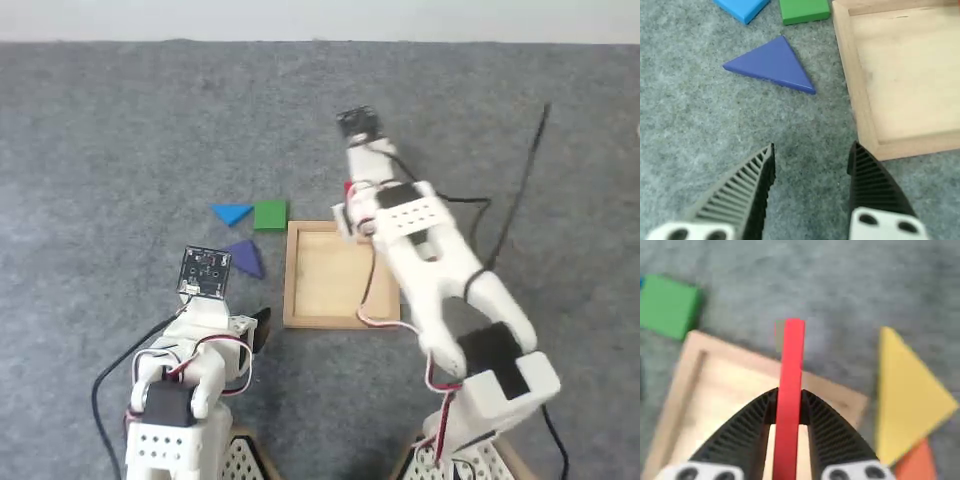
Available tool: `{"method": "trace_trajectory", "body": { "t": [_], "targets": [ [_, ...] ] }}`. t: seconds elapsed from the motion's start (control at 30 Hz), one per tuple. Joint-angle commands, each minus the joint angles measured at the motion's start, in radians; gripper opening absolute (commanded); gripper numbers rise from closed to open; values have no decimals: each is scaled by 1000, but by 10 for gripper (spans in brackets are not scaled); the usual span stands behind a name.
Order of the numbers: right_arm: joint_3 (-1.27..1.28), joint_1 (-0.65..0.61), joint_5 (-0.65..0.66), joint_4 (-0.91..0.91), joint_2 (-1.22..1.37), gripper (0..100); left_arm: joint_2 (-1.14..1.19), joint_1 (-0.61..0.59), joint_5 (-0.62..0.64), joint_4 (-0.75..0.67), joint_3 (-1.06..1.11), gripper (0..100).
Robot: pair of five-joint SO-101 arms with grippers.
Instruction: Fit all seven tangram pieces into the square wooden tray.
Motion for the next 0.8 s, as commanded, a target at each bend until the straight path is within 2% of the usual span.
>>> {"method": "trace_trajectory", "body": {
  "t": [0.0, 0.17, 0.27, 0.47, 0.77],
  "targets": [
    [-29, -68, -28, 7, -8, 7, -20, -6, -6, 5, -7, 238],
    [-81, -91, 5, 120, -5, 17, -20, -6, -6, 5, -7, 238],
    [-101, -84, 9, 185, -8, 75, -20, -6, -6, 5, -7, 238],
    [-104, -79, 26, 199, -7, 106, -20, -6, -6, 5, -7, 238],
    [-124, -160, 43, 260, -10, 106, -20, -6, -6, 5, -7, 238]
  ]
}}
